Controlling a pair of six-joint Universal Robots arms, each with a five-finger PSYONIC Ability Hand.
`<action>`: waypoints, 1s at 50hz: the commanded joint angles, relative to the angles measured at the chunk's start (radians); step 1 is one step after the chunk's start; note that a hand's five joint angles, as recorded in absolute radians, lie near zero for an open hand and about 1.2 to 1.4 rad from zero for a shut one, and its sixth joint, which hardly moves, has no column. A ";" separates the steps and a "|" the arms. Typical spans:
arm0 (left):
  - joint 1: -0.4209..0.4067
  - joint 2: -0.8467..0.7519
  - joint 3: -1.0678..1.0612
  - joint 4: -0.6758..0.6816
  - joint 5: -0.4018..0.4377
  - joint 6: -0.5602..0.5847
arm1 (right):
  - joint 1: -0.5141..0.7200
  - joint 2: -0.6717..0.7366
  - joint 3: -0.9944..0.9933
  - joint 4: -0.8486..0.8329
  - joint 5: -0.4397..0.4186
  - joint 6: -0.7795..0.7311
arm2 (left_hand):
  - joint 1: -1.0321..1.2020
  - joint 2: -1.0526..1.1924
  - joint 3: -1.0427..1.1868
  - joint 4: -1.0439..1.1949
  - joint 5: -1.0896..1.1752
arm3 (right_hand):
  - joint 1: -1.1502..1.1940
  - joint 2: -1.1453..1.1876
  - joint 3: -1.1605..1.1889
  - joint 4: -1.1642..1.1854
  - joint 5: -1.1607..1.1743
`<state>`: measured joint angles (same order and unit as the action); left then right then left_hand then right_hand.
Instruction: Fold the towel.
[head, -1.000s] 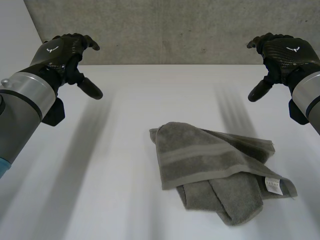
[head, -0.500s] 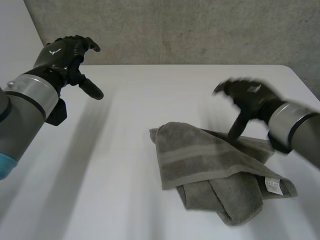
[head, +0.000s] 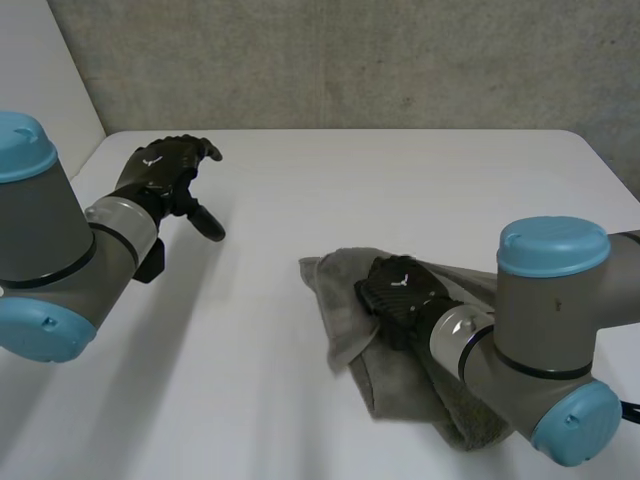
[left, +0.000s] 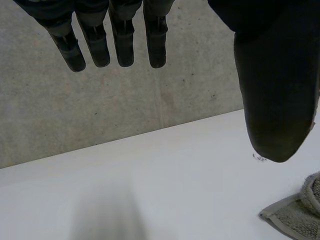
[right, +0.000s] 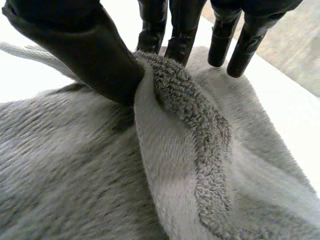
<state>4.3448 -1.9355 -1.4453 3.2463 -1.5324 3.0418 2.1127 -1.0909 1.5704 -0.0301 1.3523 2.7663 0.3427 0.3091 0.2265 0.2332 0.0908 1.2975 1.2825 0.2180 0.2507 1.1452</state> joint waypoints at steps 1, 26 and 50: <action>-0.022 0.004 -0.004 0.000 0.000 0.012 | -0.164 -0.157 0.020 -0.011 -0.011 0.058 | -0.097 -0.063 -0.052 -0.059 -0.019 | 0.099 0.114 -0.044 -0.076 0.076; -0.246 -0.304 0.155 0.069 0.050 0.190 | -0.680 -0.308 0.169 0.174 -0.368 -0.043 | -0.094 -0.060 -0.052 -0.059 -0.017 | 0.099 0.114 -0.044 -0.076 0.076; -0.274 -0.513 0.284 0.055 0.141 0.281 | -0.666 -0.310 0.200 0.256 -0.367 -0.169 | -0.032 0.001 -0.052 -0.059 0.045 | -0.939 -0.924 -0.044 -0.076 -0.962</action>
<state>4.0744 -2.4148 -1.1951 3.3051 -1.3897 3.2764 1.4163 -1.4087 1.7537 0.2426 0.9845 2.5874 0.3367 0.3043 0.2265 0.2332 0.1067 0.4236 0.4278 0.2180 0.2507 0.2062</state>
